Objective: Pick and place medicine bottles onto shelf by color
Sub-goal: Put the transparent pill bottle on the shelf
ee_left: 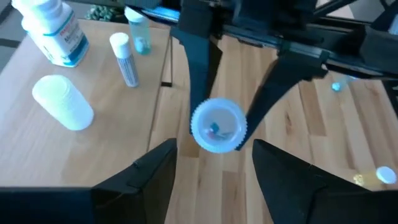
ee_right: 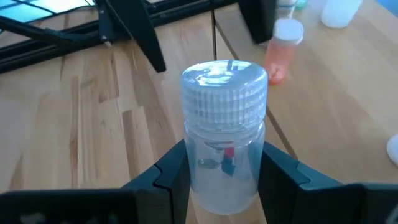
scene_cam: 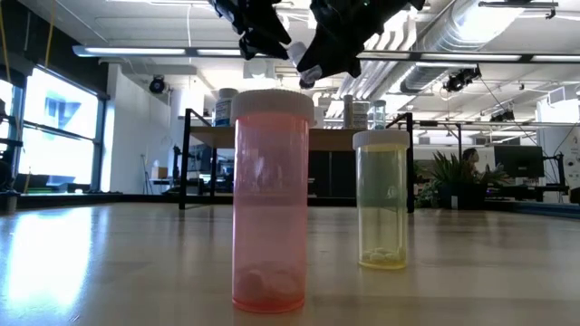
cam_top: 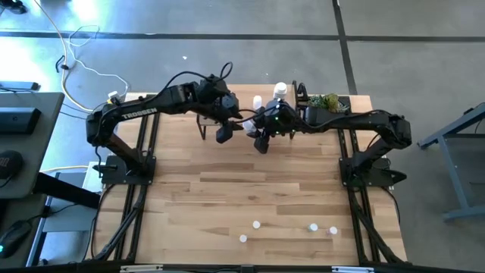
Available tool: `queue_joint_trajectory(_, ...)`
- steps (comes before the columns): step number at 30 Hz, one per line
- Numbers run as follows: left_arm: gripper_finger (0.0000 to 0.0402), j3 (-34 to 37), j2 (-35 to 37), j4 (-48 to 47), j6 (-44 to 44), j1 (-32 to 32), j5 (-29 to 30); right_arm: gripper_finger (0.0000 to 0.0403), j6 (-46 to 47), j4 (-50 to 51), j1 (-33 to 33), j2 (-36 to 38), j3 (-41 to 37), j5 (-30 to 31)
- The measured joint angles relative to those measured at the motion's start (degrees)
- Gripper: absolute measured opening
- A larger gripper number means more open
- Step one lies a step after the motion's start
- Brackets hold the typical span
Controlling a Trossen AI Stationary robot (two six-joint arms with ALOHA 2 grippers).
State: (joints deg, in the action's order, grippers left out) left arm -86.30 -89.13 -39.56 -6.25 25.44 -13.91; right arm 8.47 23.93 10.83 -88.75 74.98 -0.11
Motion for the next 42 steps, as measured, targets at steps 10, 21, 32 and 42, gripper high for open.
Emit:
queue_joint_trajectory(10,0.0238,0.0,-0.2,0.5,-1.5,-0.4,-1.0,0.0129,-0.2,1.6,0.8,0.0,0.0,-2.5)
queue_joint_trajectory(21,0.0239,0.0,-0.2,0.5,-1.3,-1.4,-1.1,0.0129,-5.0,-2.1,0.8,0.0,0.0,-4.7)
queue_joint_trajectory(32,0.0239,0.0,-0.2,2.6,-1.3,-1.9,-0.9,0.0129,-5.1,-2.5,0.8,-0.1,0.0,-5.9)
queue_joint_trajectory(42,0.0238,0.0,-0.2,1.9,-1.5,-0.9,-0.5,0.0129,-4.5,-4.2,0.8,-0.2,0.0,-5.6)
